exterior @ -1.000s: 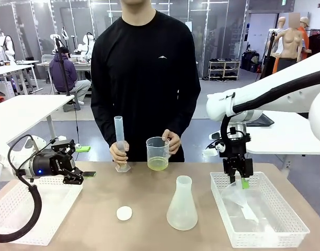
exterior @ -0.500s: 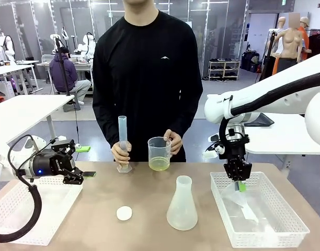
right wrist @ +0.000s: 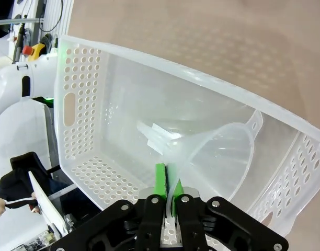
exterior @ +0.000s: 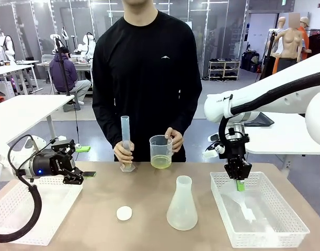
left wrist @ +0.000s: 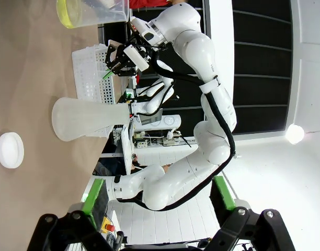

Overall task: Prepare the solutions needed for the experiment.
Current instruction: Pick up the Plastic Funnel and insert it into the Big flask.

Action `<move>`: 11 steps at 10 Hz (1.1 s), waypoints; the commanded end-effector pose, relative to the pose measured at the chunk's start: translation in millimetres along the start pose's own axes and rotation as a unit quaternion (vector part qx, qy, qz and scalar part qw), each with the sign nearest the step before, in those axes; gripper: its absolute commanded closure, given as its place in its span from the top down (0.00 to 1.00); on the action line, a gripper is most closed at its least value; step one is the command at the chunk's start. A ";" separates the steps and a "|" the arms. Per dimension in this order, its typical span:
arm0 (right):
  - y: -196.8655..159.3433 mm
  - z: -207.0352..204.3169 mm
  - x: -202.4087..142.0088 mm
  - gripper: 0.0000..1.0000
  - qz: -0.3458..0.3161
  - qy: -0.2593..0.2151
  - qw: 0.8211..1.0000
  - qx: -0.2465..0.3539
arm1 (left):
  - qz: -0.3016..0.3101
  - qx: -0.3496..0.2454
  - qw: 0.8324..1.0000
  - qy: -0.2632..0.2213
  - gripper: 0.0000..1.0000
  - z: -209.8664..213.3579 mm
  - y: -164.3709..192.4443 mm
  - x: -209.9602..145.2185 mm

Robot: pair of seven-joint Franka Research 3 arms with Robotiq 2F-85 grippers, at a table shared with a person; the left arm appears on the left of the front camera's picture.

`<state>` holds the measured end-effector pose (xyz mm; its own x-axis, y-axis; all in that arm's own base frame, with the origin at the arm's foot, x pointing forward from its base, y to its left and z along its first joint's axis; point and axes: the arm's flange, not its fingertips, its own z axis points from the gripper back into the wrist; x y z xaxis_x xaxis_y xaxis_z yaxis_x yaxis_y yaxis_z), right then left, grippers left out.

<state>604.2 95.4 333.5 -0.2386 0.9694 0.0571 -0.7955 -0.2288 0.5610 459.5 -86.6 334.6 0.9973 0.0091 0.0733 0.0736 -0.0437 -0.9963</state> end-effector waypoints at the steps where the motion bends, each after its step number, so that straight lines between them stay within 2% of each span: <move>1: 23.2 4.4 16.6 0.00 -0.056 0.017 0.998 -0.009 | 0.002 0.003 1.000 -0.002 1.00 -2.0 0.9 3.6; 3: 64.3 22.5 37.5 0.00 -0.112 0.050 0.991 -0.055 | 0.002 0.003 1.000 -0.002 1.00 -2.0 0.9 3.6; 6: 136.3 55.0 65.8 0.00 -0.184 0.090 0.964 -0.169 | 0.002 0.003 1.000 -0.002 1.00 -2.0 0.9 3.6; 9: 207.7 70.4 97.3 0.00 -0.219 0.131 0.918 -0.303 | 0.002 0.003 1.000 -0.002 1.00 -2.0 0.9 3.6; 11: 246.0 72.8 111.6 0.00 -0.235 0.130 0.894 -0.359 | 0.002 0.003 1.000 -0.002 1.00 -2.0 0.9 3.6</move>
<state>440.7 156.1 548.0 0.1075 0.9530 -0.2832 -0.9893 0.0743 -0.1256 459.3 -86.7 334.7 0.9973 0.0087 0.0735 0.0738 -0.0429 -0.9963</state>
